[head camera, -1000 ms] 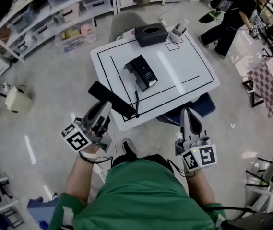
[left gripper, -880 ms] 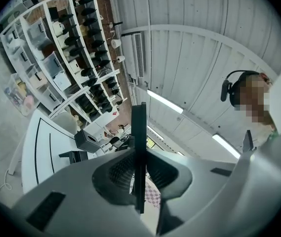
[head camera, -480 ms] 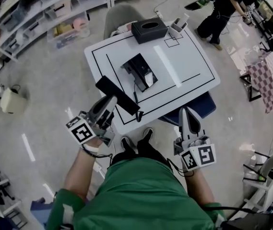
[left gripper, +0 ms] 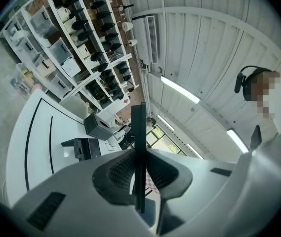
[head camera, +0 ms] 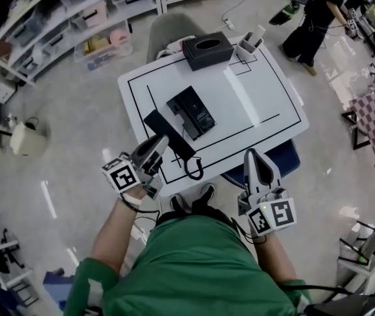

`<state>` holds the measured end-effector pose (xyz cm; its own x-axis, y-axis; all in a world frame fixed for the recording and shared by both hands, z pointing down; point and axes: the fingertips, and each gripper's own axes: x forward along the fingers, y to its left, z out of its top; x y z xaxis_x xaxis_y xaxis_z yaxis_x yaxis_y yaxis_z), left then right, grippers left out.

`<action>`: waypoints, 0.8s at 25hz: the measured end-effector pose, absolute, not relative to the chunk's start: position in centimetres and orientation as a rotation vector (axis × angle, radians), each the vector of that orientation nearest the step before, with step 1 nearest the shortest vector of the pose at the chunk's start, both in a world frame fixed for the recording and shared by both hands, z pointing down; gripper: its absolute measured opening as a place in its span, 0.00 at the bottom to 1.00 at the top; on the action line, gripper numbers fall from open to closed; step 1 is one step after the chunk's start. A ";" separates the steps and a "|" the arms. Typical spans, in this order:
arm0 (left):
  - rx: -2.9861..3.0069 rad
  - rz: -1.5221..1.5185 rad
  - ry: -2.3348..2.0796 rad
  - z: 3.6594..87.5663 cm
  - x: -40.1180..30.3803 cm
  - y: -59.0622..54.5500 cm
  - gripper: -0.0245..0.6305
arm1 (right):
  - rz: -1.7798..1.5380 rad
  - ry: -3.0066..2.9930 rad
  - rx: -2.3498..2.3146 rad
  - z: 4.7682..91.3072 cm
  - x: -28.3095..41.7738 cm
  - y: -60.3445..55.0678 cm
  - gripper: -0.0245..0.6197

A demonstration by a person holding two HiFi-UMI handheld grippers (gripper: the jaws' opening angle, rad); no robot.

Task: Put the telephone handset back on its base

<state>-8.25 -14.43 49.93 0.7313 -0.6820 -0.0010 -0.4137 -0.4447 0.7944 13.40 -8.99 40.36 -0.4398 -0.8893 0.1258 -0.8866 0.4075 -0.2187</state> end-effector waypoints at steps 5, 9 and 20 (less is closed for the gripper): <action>2.079 -0.343 -0.848 51.9 -6.0 -16.2 0.16 | -0.447 2.633 -1.604 41.1 15.4 -11.0 0.07; 2.063 -0.315 -0.866 53.6 -5.0 -18.1 0.16 | -0.490 2.638 -1.575 42.3 16.5 -12.6 0.07; 1.981 -0.300 -0.789 60.1 -4.6 -21.7 0.16 | -0.527 2.583 -1.762 43.5 16.0 -13.3 0.07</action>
<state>-4.63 -21.71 60.13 0.7617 -0.6389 0.1078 -0.4065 -0.3416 0.8474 16.01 -13.30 43.54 -0.3820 -0.9003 0.2084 -0.9101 0.3273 -0.2542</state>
